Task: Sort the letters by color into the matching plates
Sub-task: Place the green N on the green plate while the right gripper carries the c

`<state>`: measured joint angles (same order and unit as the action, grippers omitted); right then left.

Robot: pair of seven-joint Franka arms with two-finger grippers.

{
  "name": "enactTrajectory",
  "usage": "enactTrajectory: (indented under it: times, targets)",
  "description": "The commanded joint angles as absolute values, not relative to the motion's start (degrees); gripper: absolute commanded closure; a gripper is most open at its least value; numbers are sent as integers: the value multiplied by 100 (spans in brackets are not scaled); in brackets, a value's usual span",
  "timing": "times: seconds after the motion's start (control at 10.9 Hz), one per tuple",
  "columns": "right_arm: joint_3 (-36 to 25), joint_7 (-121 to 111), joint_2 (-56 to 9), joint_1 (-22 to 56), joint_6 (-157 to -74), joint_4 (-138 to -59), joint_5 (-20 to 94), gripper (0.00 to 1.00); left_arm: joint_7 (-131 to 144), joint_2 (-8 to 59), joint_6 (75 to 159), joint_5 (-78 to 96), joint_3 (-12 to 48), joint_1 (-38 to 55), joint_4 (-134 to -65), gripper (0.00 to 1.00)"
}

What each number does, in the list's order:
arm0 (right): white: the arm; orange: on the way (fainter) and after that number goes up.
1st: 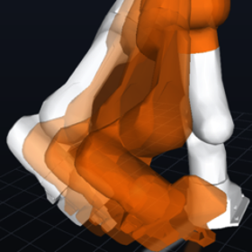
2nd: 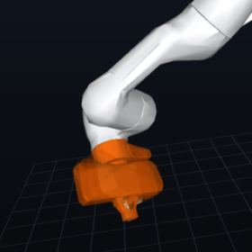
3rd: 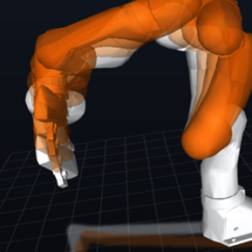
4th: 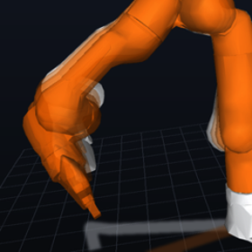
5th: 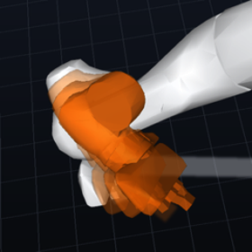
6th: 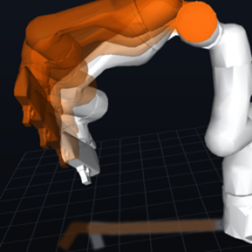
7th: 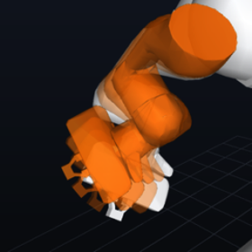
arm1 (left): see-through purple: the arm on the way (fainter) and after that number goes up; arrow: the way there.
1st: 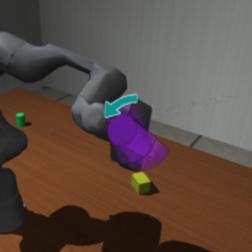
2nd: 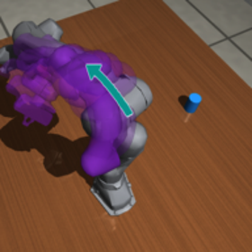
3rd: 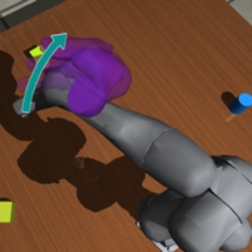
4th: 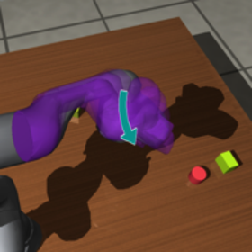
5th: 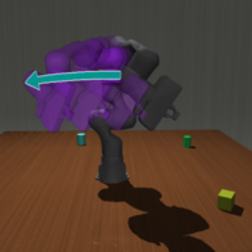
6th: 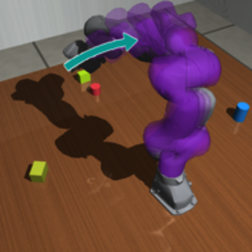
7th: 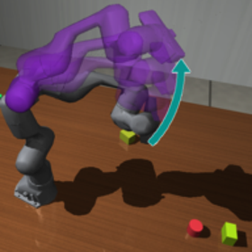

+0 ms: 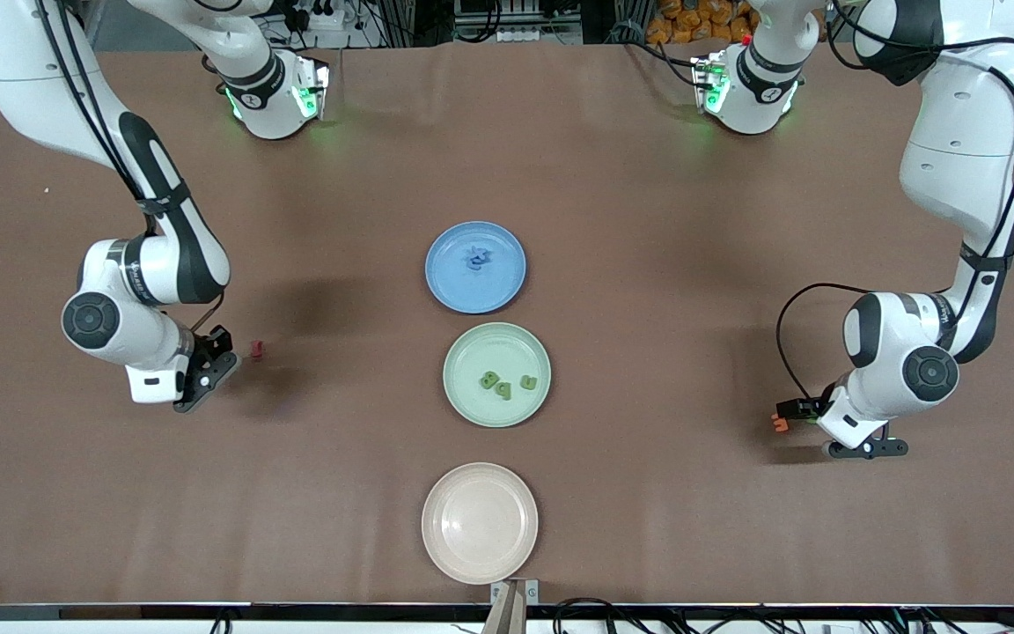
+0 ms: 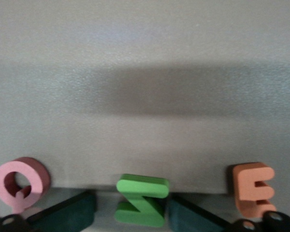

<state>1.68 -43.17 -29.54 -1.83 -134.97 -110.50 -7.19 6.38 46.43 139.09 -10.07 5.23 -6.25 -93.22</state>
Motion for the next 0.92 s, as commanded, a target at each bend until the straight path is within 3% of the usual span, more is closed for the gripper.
enactTrajectory:
  times: [0.0, 0.83]
  targets:
    - [456, -3475, -2997, -123, -13159, -10820, -633, 100, 756, 4614, 13931, -1055, 624, -668, -9449, 100]
    - [1441, -680, -2997, 123, -12525, -10494, -650, 100, 747, 4359, 13931, -659, 773, -703, -9185, 100]
